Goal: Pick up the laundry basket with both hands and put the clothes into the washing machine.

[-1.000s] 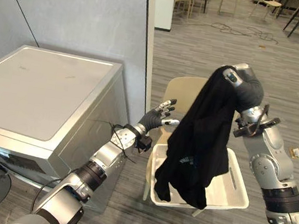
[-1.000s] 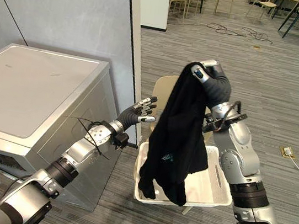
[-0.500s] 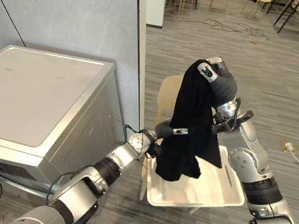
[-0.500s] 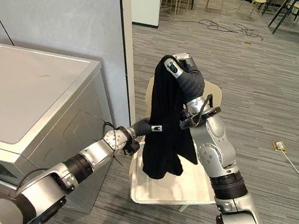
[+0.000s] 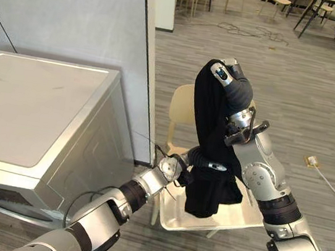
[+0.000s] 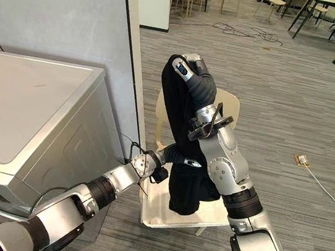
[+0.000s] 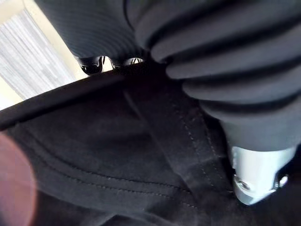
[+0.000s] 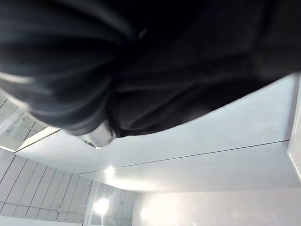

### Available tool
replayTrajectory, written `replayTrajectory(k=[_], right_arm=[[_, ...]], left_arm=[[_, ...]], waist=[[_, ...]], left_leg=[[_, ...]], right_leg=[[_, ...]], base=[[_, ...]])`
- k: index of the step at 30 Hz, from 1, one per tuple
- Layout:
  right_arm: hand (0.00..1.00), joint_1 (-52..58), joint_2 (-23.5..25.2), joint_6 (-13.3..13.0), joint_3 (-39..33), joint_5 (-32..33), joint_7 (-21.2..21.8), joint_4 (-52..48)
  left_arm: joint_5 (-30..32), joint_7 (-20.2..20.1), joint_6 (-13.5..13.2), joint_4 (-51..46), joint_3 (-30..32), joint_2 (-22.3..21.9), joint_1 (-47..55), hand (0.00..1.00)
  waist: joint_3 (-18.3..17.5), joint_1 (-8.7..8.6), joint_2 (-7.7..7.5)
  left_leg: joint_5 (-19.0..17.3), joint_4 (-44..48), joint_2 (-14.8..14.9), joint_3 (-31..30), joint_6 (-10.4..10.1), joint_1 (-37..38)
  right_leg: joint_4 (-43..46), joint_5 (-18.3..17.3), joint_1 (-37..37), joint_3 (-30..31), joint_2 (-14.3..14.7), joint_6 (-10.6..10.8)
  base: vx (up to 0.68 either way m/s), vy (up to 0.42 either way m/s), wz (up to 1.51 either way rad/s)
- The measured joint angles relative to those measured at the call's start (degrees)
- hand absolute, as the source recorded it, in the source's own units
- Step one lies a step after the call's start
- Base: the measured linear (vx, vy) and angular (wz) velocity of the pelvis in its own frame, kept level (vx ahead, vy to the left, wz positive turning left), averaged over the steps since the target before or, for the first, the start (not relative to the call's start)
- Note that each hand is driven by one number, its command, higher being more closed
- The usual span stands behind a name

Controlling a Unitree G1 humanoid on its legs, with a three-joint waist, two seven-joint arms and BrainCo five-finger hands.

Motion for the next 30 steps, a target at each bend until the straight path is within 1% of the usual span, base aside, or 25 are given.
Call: replayTrajectory(k=[6,7,12,16,21,23,26,29,30], right_arm=[[1.0,0.16,-0.07,-0.81,-0.09,-0.13,-0.82,0.0],[0.0,0.56,-0.07,-1.19,-0.18,-0.25,-0.92,-0.01],[0.0,4.85,-0.16,-1.48,-1.45,-0.74,-1.85,0.0],[0.0,8.23,-0.53,-1.42,-2.51,-0.81,-2.66,0.01],[0.0,10.26,-0.52,-1.38,-4.04,-3.61,-4.56,0.01],[0.0,13.1,-0.51,-1.19,-5.82,-5.45,-5.02,0.0],[0.0,16.14,-0.47,-1.13,-7.94,-5.56,-5.41,0.02],[0.0,19.67,-0.37,-1.1,-10.79,-5.56,-5.8,0.02],[0.0,20.96,-0.35,-1.08,-11.87,-5.58,-5.76,0.01]], left_arm=[[-0.07,3.58,-0.15,-3.12,1.42,0.09,0.28,1.0],[-0.07,4.49,-0.21,-3.61,2.62,-0.11,0.74,1.0],[-0.83,7.03,-0.26,-3.99,7.15,0.01,1.35,1.0],[-2.47,8.62,-0.64,-7.0,9.86,0.53,4.15,1.0],[-4.62,9.81,-0.73,-9.18,13.99,1.14,6.25,1.0],[-4.59,10.99,-0.74,-12.29,17.02,1.81,7.7,1.0],[-4.38,12.14,-0.82,-14.61,20.54,2.82,8.18,1.0],[-4.38,13.52,-0.87,-19.53,26.21,3.64,9.06,1.0],[-4.38,14.21,-1.46,-22.13,28.78,4.03,10.08,1.0]], waist=[[0.06,0.03,-0.1],[0.07,0.03,-0.12],[0.13,0.04,-0.21],[0.2,0.04,-0.31],[0.42,0.06,-0.64],[0.43,0.12,-0.63],[0.45,0.08,-0.59],[0.69,-0.03,-0.2],[0.89,-0.05,0.12]], left_leg=[[0.0,0.0,0.07,-0.03,0.01,0.0],[0.0,0.0,0.07,-0.04,0.01,0.01],[0.0,0.05,0.07,-0.24,0.02,0.12],[-0.28,0.3,0.11,-0.62,0.45,0.72],[-0.3,0.25,0.1,-0.68,0.47,0.71],[-0.3,0.27,0.1,-0.67,0.47,0.71],[-0.3,0.37,0.09,-0.62,0.47,0.71],[-0.3,0.51,0.09,-0.54,0.47,0.74],[-0.3,0.62,0.1,-0.53,0.47,0.78]], right_leg=[[-0.04,0.0,0.0,0.04,0.1,0.0],[-0.04,-0.01,0.0,0.05,0.1,0.01],[-0.21,-0.02,0.33,-0.06,0.1,0.03],[-1.08,-0.07,1.7,-0.39,0.18,0.1],[-1.13,-0.09,1.7,-0.4,0.18,0.13],[-1.13,-0.11,1.7,-0.38,0.18,0.15],[-1.14,-0.13,1.7,-0.29,0.18,0.18],[-1.1,-0.12,1.71,-0.26,0.2,0.18],[-1.07,-0.12,1.77,-0.24,0.2,0.18]], base=[[0.0,0.0,0.0],[0.0,0.0,0.0],[0.0,0.0,0.01],[0.0,0.003,0.05],[0.0,0.0,0.0],[0.0,0.0,0.0],[0.0,0.0,0.0],[0.0,0.0,0.0],[0.0,0.0,0.0]])
